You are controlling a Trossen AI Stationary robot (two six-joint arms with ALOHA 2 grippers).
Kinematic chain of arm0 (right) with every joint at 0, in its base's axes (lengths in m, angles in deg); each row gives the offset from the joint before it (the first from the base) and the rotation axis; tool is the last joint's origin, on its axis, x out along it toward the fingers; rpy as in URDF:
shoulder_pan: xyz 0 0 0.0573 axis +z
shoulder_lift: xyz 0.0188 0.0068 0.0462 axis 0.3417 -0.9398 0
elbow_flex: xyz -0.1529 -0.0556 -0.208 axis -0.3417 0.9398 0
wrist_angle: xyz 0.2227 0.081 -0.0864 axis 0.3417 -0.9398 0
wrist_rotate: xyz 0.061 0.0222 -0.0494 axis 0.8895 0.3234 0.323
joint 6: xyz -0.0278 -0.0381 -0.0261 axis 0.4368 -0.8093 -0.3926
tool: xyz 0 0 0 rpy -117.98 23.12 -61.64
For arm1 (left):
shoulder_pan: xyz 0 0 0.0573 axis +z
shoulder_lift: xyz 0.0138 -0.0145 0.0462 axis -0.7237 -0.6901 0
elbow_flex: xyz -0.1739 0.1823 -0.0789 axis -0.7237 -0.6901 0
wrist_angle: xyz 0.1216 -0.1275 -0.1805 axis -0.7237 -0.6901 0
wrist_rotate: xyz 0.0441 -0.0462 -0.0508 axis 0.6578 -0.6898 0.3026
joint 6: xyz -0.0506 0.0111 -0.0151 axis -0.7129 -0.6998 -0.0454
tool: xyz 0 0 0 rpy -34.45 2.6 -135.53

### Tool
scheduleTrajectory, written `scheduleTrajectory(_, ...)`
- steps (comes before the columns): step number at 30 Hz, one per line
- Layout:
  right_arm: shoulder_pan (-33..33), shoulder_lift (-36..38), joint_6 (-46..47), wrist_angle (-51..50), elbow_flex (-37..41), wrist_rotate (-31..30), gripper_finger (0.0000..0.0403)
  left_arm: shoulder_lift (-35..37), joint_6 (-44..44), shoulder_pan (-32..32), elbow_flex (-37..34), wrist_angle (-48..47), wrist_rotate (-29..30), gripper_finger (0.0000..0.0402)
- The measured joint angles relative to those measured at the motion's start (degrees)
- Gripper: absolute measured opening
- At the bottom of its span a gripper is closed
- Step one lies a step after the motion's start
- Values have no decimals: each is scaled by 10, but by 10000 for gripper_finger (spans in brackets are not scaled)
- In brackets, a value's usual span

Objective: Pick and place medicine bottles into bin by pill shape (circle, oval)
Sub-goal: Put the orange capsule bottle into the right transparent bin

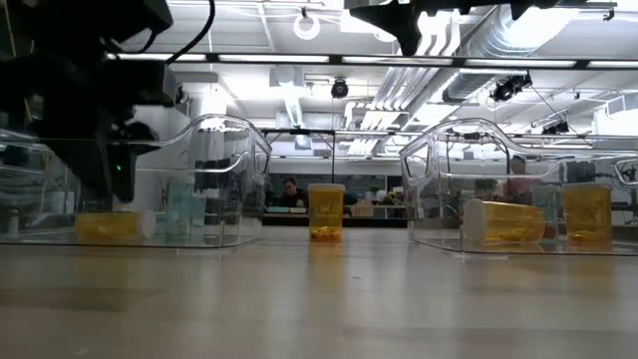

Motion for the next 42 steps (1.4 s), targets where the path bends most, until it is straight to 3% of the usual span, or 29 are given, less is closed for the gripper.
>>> scheduleTrajectory(6, 0, 0, 0, 0, 0, 0, 270, 42, 31, 7, 81, -94, 7, 199)
scheduleTrajectory(10, 0, 0, 0, 3, 0, -15, 270, 110, 57, 25, 144, -121, 50, 199)
scheduleTrajectory(16, -1, 0, 0, 5, 0, -31, 270, 233, 103, 58, 183, 4, 156, 200)
scheduleTrajectory(24, -1, 0, 0, 9, 0, -32, 270, 328, 105, 109, 93, 240, 174, 200)
scheduleTrajectory(31, -1, 0, -4, 9, 0, -34, 270, 327, 84, 113, -11, 368, 135, 200)
scheduleTrajectory(42, -1, 0, -19, 9, 0, -34, 270, 317, 85, 113, -16, 391, 121, 200)
